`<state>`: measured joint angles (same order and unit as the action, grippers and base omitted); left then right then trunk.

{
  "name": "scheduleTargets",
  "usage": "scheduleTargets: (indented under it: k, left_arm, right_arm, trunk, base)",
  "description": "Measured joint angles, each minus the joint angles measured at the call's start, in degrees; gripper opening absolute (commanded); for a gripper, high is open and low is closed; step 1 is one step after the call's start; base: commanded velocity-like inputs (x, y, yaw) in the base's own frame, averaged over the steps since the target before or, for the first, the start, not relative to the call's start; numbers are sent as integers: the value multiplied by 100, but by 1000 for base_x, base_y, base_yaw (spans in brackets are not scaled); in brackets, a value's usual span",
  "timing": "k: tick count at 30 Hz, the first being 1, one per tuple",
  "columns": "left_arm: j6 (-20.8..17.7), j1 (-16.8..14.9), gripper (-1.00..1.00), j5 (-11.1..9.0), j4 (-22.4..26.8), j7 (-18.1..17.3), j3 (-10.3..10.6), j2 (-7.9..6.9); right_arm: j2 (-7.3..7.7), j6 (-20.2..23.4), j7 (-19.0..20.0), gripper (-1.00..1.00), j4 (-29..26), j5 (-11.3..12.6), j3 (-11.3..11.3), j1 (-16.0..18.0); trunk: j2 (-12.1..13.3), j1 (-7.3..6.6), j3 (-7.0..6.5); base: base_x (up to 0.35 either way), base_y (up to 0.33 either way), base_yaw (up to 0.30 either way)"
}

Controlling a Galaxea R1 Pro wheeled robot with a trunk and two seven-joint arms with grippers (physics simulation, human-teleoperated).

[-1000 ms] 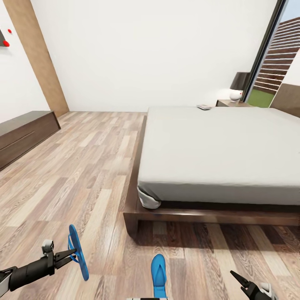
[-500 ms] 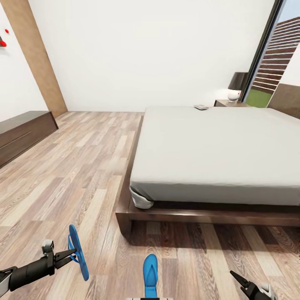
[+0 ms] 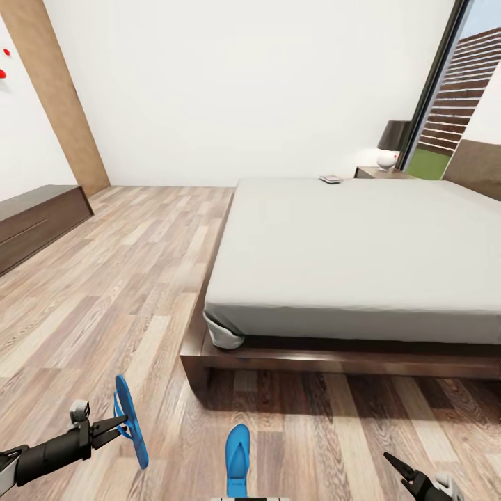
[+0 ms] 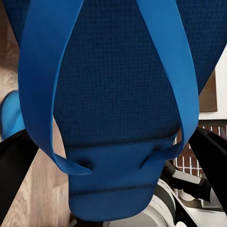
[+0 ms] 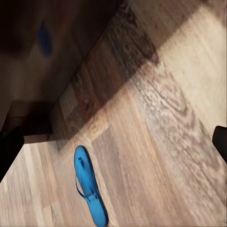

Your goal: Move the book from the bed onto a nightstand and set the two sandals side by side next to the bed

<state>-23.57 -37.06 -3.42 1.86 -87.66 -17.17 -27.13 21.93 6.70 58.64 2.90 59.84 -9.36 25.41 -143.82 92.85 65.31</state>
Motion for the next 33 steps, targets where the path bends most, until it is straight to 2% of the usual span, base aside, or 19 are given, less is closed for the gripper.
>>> scheduleTargets:
  k: [13, 33]
  left_arm:
    - [-6, 0, -100, 6, 0, -4, -3, -1]
    - [-43, -1, -100, 8, 0, -21, -9, -3]
  right_arm:
    - [-4, -12, -8, 100, 0, -24, 0, 0]
    - [-4, -4, -15, 100, -1, -26, -10, 0]
  trunk:
    - [0, 0, 0]
    - [0, 0, 0]
  base:
    - [0, -115, 0]
    - [0, -8, 0]
